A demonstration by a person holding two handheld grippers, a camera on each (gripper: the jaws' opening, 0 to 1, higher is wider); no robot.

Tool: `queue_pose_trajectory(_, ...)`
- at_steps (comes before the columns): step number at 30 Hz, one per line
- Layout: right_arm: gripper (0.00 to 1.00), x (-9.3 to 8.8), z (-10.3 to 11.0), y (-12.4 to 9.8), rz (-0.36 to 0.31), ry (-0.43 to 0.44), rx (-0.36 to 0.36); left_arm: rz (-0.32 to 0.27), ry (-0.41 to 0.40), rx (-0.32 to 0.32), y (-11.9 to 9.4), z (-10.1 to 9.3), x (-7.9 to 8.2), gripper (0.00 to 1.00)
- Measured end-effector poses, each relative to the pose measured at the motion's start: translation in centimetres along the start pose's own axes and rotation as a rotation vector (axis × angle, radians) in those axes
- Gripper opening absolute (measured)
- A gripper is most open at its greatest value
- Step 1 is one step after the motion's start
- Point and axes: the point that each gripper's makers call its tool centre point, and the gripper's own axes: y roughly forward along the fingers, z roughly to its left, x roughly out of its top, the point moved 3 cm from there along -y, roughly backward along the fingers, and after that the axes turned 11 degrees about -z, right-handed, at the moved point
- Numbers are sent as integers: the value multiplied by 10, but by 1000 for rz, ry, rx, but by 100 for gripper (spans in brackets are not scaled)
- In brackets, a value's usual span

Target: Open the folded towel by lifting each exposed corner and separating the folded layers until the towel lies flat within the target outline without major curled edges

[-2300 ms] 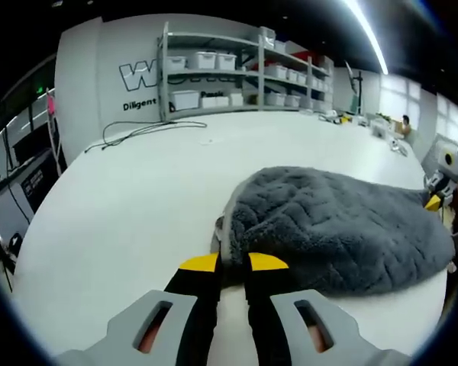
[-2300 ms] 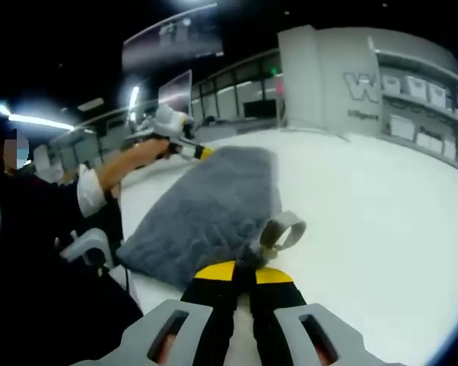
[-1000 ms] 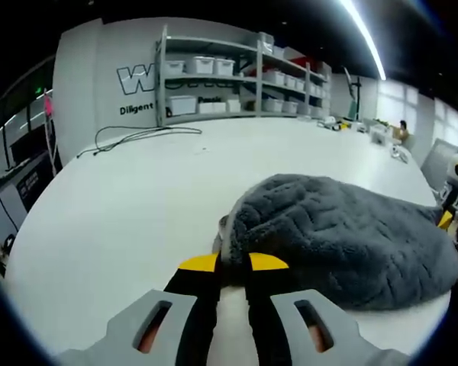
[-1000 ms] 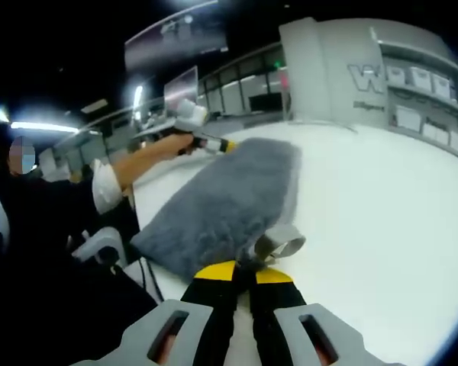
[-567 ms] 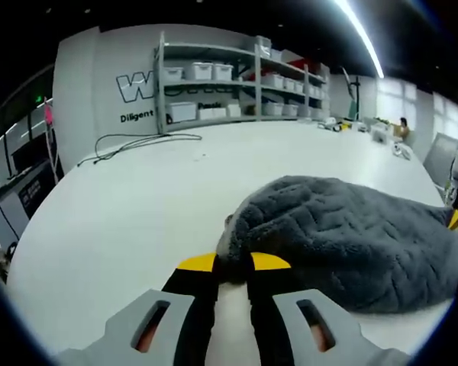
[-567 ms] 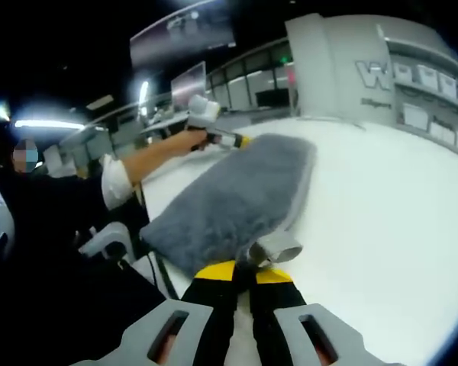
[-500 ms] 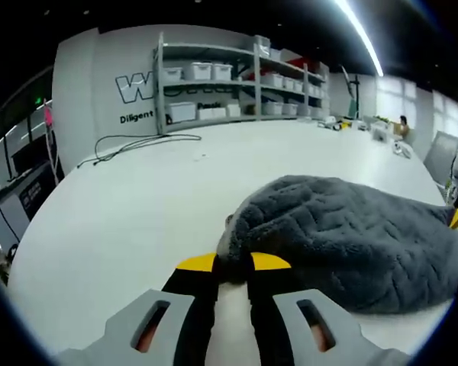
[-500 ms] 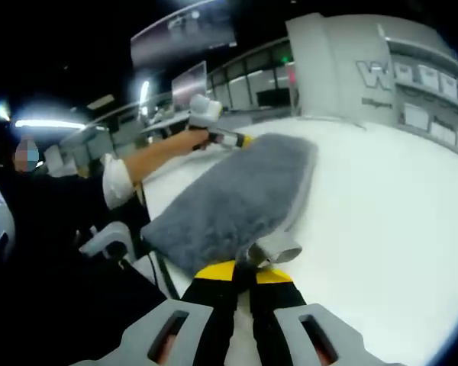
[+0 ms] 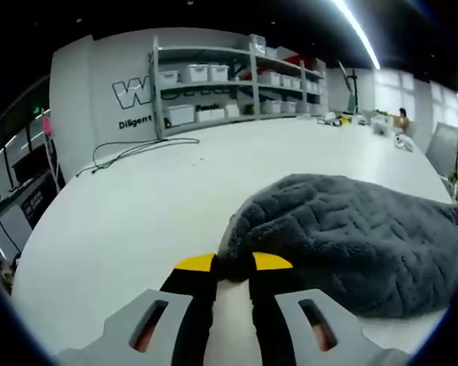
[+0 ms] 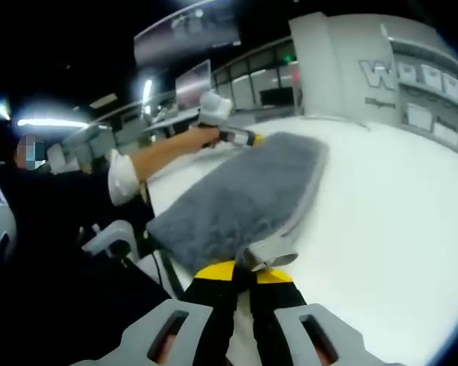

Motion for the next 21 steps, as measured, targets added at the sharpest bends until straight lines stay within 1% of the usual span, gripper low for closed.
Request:
queue_pose_trajectory(6, 2, -1, 5, 0, 1, 4, 13, -17, 16, 8, 5, -3, 1, 19)
queue_pose_trajectory(13, 3, -2, 6, 1, 1, 18, 30, -18, 5, 4, 9, -5, 2, 19)
queue_pose_trajectory(21, 3, -2, 8, 3, 3, 22, 40, -29, -8, 26, 12, -3, 2, 26)
